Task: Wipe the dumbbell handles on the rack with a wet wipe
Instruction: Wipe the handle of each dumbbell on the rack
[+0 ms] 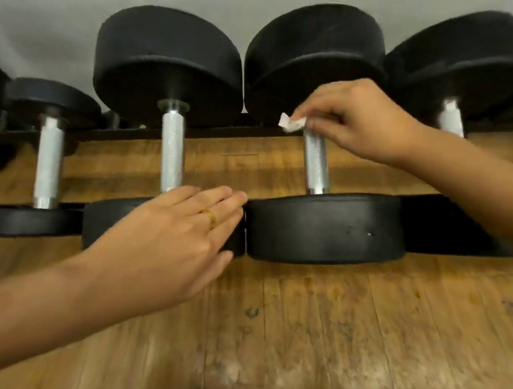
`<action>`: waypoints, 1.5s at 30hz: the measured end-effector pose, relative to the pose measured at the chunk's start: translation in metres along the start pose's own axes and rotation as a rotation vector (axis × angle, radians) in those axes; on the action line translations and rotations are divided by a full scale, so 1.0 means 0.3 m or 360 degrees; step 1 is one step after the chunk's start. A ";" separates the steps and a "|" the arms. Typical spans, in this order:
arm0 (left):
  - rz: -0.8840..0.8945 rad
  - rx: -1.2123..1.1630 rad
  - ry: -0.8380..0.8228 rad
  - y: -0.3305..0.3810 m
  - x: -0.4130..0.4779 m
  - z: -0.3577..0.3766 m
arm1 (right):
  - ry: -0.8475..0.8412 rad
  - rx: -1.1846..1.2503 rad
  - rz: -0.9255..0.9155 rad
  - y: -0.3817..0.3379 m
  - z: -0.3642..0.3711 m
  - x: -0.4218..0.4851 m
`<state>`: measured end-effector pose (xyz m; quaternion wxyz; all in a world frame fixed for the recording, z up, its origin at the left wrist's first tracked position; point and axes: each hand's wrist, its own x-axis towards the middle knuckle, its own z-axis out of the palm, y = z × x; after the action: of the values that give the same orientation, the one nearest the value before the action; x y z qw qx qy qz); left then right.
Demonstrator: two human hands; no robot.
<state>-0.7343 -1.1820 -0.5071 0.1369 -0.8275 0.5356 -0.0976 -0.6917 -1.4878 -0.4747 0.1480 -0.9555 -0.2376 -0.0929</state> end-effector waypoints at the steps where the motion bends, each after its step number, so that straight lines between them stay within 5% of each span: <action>1: 0.0048 -0.0008 -0.0055 -0.014 0.003 -0.009 | 0.0131 0.0145 0.0167 0.005 0.011 -0.033; 5: 0.0267 -0.0026 -0.0142 -0.051 0.010 -0.014 | 0.0532 0.0433 0.0584 0.012 -0.004 -0.173; 15: 0.0249 -0.0271 -0.0056 -0.028 0.032 -0.012 | 0.0951 0.0779 0.1351 -0.178 -0.003 -0.551; 29: 0.0438 -0.0162 -0.0196 -0.074 0.012 -0.055 | 0.0841 0.0765 0.2059 -0.281 0.094 -0.468; 32: 0.0671 -0.0049 -0.0138 -0.129 0.012 -0.042 | 0.0869 0.0749 0.2099 -0.280 0.097 -0.459; 41: 0.0627 -0.0151 -0.0008 -0.112 -0.002 -0.016 | 0.0644 0.0935 0.2070 -0.369 0.058 -0.479; 45: 0.0638 -0.0150 0.0006 -0.108 -0.001 -0.009 | 0.0595 0.1376 0.2128 -0.386 0.033 -0.423</action>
<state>-0.7073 -1.1693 -0.4937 0.1138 -0.7096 0.6939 -0.0447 -0.8568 -1.4411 -0.4880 0.5647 -0.7226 0.3964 -0.0430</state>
